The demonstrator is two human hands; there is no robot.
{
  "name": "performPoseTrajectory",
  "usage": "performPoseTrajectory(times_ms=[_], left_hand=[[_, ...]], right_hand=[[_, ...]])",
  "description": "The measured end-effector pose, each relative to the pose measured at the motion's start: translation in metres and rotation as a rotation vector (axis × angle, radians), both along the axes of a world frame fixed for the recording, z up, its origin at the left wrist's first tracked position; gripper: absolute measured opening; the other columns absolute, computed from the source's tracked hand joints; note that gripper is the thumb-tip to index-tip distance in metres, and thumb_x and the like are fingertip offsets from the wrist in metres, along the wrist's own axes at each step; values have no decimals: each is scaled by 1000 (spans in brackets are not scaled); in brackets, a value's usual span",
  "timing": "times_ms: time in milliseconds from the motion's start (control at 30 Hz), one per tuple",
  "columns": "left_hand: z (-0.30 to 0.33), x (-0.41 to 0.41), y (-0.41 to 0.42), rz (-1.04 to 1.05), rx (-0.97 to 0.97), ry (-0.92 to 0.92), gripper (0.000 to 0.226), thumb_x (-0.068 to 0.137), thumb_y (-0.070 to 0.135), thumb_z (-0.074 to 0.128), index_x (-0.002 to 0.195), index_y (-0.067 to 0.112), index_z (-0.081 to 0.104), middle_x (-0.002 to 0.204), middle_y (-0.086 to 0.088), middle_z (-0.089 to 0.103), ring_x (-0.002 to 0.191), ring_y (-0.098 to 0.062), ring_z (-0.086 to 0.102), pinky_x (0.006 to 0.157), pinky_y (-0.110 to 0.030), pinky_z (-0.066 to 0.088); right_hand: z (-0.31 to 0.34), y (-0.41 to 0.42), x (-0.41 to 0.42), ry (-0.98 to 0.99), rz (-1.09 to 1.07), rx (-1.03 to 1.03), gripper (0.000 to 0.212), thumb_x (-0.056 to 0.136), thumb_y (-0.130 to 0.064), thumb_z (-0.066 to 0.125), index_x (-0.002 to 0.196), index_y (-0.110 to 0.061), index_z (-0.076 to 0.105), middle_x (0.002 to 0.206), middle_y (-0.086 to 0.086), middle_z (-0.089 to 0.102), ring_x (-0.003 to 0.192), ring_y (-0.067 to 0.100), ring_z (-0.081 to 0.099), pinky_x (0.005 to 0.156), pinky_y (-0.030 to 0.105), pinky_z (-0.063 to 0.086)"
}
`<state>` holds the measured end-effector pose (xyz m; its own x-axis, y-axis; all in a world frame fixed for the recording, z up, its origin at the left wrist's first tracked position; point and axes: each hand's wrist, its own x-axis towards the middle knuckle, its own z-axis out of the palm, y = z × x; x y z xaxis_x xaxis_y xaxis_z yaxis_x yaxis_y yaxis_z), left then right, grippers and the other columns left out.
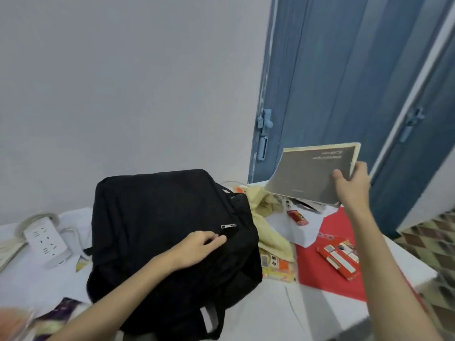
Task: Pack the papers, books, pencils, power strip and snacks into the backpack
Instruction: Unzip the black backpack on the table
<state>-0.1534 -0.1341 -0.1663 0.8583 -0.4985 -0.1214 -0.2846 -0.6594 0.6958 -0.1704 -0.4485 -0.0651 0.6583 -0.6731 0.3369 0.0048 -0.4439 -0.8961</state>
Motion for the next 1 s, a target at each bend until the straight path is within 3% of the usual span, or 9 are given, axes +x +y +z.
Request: performPoseTrajectory(times_ms=[100, 200, 300, 400, 533, 600, 733, 867, 1000], left_hand=[[-5, -5, 30, -115, 276, -135, 25, 75, 64, 58, 77, 40, 50, 136, 14, 42, 131, -6, 28, 109, -34, 23], [-1, -14, 63, -157, 380, -4, 55, 42, 83, 57, 80, 44, 54, 147, 18, 21, 138, -8, 9, 113, -35, 10], [1, -24, 79, -209, 390, 64, 57, 37, 81, 58, 84, 49, 52, 155, 14, 9, 143, -12, -3, 117, -37, 4], [3, -32, 78, -196, 277, 97, 19, 61, 54, 76, 67, 46, 59, 152, 15, 16, 141, -7, 5, 116, -33, 8], [20, -29, 89, -164, 86, 106, 14, 66, 45, 76, 61, 48, 63, 131, 18, 48, 118, 9, 44, 97, -8, 28], [31, -20, 99, 103, -5, -41, 21, 75, 29, 75, 64, 40, 61, 109, 7, 63, 100, -4, 60, 87, -14, 42], [48, 4, 95, 782, 89, -478, 9, 97, 20, 42, 89, 16, 41, 86, -9, 57, 85, -33, 55, 76, -41, 44], [59, 21, 83, 827, -112, -436, 6, 97, 15, 40, 94, 10, 42, 90, -13, 56, 90, -34, 53, 74, -35, 36], [90, 24, 87, 837, -324, -686, 10, 96, 8, 43, 99, 0, 49, 88, -11, 55, 91, -29, 54, 76, -30, 35]], right_hand=[[-17, 16, 6, -104, 49, 188, 32, 93, -6, 47, 125, -4, 40, 107, 4, 51, 97, 20, 51, 84, 34, 43], [-35, 31, 14, -133, 148, 465, 38, 94, -3, 48, 130, -8, 39, 119, 9, 54, 99, 21, 53, 79, 32, 47], [-46, 45, 21, -90, 209, 635, 38, 95, -5, 48, 131, -13, 40, 117, 5, 55, 93, 20, 56, 67, 29, 48], [-55, 55, 25, -41, 281, 722, 37, 95, -7, 49, 130, -19, 45, 117, 4, 58, 96, 24, 58, 82, 43, 51], [-61, 58, 26, -12, 372, 808, 27, 94, -6, 50, 115, -23, 52, 112, 5, 61, 91, 23, 60, 83, 45, 51], [-64, 57, 23, -2, 428, 849, 26, 93, -8, 50, 114, -23, 54, 107, 4, 64, 89, 21, 61, 73, 39, 55], [-68, 57, 16, 62, 546, 904, 27, 91, -9, 52, 115, -20, 56, 97, 4, 66, 80, 21, 64, 48, 25, 54], [-63, 63, 8, 185, 719, 860, 31, 88, -9, 54, 119, -14, 58, 99, 9, 68, 74, 21, 68, 56, 27, 57], [-48, 73, -12, 444, 852, 613, 23, 87, -5, 57, 110, -10, 60, 86, 13, 70, 65, 25, 68, 50, 27, 55]])
